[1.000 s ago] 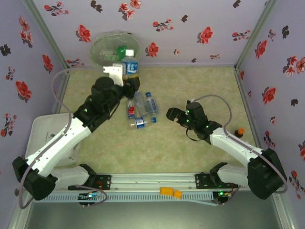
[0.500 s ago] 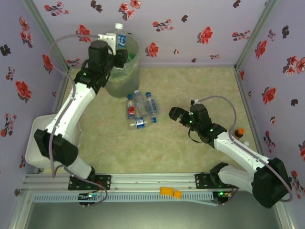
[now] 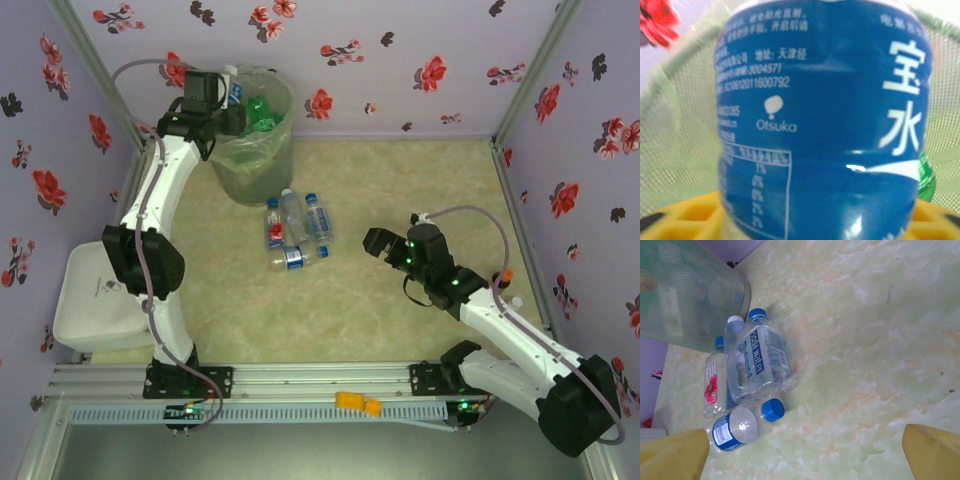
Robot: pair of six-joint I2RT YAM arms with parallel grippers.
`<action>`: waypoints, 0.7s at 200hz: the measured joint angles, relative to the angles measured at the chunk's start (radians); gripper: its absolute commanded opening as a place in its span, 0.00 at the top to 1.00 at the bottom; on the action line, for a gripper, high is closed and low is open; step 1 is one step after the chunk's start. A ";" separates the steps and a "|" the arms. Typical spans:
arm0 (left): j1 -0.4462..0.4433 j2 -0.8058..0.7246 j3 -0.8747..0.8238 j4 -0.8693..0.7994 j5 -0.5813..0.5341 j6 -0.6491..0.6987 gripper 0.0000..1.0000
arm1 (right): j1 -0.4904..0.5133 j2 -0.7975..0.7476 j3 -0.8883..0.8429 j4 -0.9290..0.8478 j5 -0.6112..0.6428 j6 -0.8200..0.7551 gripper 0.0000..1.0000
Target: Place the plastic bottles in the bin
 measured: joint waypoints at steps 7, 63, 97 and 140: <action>0.000 0.008 0.008 -0.018 0.000 -0.003 0.11 | 0.000 -0.002 0.000 -0.006 0.005 -0.003 0.00; -0.016 -0.103 -0.035 -0.037 0.012 -0.035 0.00 | 0.000 0.076 -0.004 -0.011 0.016 -0.025 0.00; -0.089 -0.394 -0.335 0.101 0.046 -0.087 0.00 | 0.000 0.256 0.078 -0.006 -0.005 -0.068 0.01; -0.178 -0.744 -0.833 0.385 0.135 -0.235 0.00 | 0.000 0.525 0.301 0.021 -0.094 -0.145 0.00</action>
